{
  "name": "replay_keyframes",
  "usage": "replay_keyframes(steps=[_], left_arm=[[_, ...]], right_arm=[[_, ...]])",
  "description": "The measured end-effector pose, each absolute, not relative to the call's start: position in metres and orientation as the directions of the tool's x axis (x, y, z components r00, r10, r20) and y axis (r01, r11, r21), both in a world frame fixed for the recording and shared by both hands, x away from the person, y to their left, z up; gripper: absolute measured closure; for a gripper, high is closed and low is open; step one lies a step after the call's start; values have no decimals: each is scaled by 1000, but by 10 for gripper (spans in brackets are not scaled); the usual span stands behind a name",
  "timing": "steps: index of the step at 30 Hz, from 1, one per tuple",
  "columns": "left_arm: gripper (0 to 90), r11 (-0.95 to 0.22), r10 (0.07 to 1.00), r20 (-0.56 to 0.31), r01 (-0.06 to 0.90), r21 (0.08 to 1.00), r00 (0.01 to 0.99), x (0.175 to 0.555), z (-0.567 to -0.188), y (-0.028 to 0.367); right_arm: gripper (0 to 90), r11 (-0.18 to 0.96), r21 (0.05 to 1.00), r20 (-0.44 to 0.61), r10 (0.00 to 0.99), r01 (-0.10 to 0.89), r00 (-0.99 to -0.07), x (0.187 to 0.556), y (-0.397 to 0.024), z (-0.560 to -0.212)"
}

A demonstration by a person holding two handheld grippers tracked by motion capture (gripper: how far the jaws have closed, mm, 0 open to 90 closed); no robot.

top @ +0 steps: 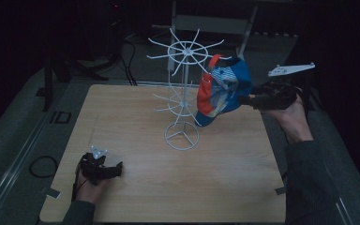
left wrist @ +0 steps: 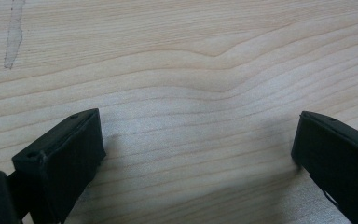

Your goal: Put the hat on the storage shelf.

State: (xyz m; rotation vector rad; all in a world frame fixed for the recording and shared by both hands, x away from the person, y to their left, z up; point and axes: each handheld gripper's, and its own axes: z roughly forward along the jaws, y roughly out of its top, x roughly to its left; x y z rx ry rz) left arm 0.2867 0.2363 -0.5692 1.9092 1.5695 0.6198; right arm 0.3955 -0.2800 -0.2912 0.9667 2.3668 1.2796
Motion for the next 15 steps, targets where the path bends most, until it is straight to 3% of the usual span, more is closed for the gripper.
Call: replay_keyframes(steps=[15], left_arm=[[27,-135,980,-11,708,693,198,287,-569,236]], right_arm=[[278,410,794,53,690,449,-722,387,-284,-308]])
